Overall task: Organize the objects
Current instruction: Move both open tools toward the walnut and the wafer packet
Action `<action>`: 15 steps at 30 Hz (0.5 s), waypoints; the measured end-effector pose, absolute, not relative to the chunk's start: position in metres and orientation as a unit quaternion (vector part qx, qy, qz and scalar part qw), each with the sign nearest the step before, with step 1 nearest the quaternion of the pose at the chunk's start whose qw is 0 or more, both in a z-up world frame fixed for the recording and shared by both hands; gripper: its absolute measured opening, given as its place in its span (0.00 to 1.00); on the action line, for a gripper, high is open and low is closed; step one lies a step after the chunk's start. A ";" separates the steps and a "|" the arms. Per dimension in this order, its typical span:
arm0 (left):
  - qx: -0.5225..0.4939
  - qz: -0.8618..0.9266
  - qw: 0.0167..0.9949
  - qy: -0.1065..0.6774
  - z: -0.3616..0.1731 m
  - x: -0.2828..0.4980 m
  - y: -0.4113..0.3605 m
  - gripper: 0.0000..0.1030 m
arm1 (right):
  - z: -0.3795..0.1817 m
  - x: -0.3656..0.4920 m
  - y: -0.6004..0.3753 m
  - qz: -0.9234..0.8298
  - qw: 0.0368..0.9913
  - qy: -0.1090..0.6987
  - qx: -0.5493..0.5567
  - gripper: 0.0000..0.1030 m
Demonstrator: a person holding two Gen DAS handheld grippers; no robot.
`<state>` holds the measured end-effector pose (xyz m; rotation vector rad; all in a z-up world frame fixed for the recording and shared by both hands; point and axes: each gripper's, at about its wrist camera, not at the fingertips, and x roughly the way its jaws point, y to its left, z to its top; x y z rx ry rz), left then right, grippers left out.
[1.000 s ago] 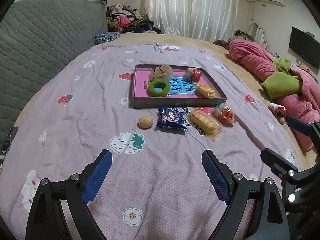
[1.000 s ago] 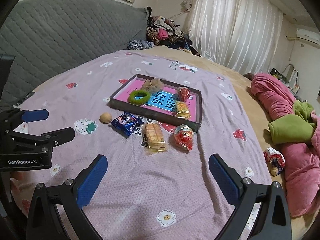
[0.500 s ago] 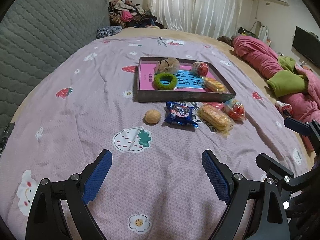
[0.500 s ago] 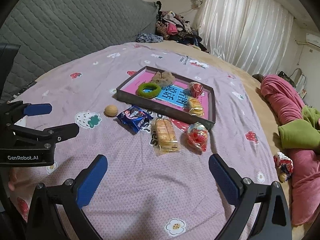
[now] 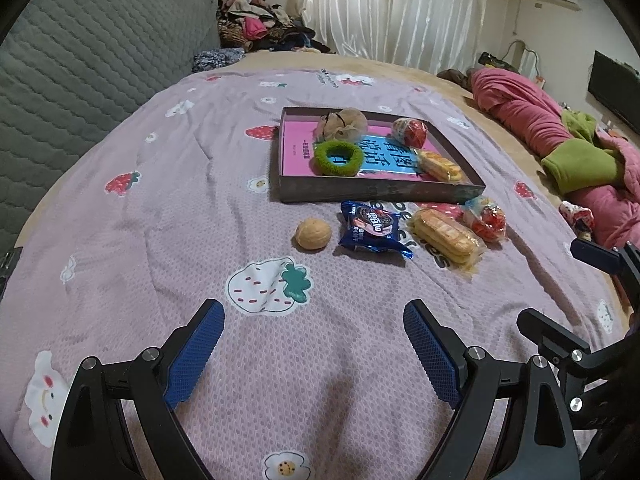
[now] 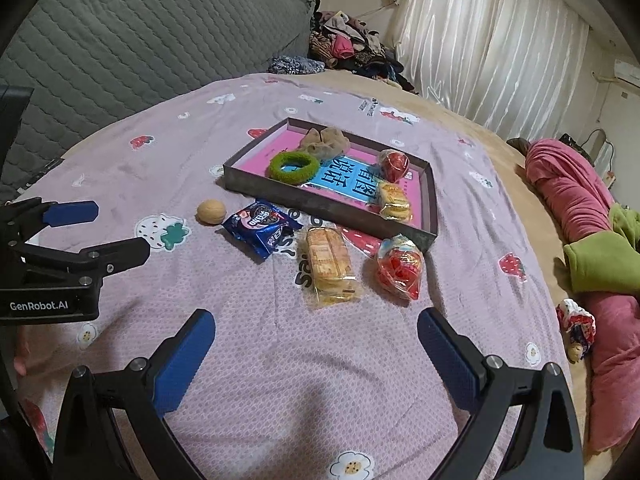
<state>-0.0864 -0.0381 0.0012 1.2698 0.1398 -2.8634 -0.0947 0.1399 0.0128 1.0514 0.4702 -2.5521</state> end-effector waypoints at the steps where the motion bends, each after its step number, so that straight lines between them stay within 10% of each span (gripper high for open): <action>1: 0.405 -0.913 0.002 0.044 0.001 -0.087 -0.038 0.89 | 0.012 -0.096 0.140 -0.898 0.170 0.164 0.371 0.99; 15: 0.410 -0.911 -0.002 0.039 -0.007 -0.098 -0.035 0.89 | 0.006 -0.107 0.139 -0.897 0.176 0.162 0.373 0.99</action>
